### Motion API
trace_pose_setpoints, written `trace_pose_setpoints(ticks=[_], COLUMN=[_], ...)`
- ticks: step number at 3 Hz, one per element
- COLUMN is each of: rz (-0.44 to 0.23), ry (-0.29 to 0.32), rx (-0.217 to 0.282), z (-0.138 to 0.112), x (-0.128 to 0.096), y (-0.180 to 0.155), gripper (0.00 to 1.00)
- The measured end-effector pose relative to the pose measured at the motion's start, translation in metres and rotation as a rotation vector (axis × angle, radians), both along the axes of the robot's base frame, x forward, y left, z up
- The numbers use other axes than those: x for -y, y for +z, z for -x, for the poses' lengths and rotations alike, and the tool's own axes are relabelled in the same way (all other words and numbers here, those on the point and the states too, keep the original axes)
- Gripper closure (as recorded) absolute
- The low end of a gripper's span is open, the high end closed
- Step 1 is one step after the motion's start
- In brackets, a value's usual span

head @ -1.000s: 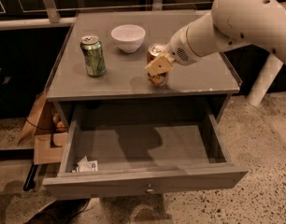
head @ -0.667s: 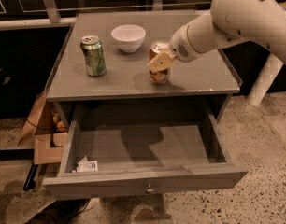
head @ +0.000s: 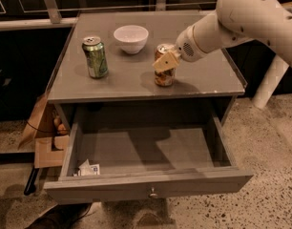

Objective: Pick orange can from top drawer and place on counter

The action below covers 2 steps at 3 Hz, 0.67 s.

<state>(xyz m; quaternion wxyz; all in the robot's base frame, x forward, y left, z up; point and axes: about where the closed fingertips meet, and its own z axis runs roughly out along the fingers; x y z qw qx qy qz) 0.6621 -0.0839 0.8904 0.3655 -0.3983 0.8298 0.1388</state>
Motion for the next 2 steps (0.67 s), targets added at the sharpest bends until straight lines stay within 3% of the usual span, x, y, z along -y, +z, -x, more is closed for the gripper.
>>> trace_pose_setpoints(ticks=[2], rz=[-0.031], ry=[-0.024], rx=[-0.05], z=[-0.0036], x=[0.0061], y=[-0.0062], gripper=[1.0])
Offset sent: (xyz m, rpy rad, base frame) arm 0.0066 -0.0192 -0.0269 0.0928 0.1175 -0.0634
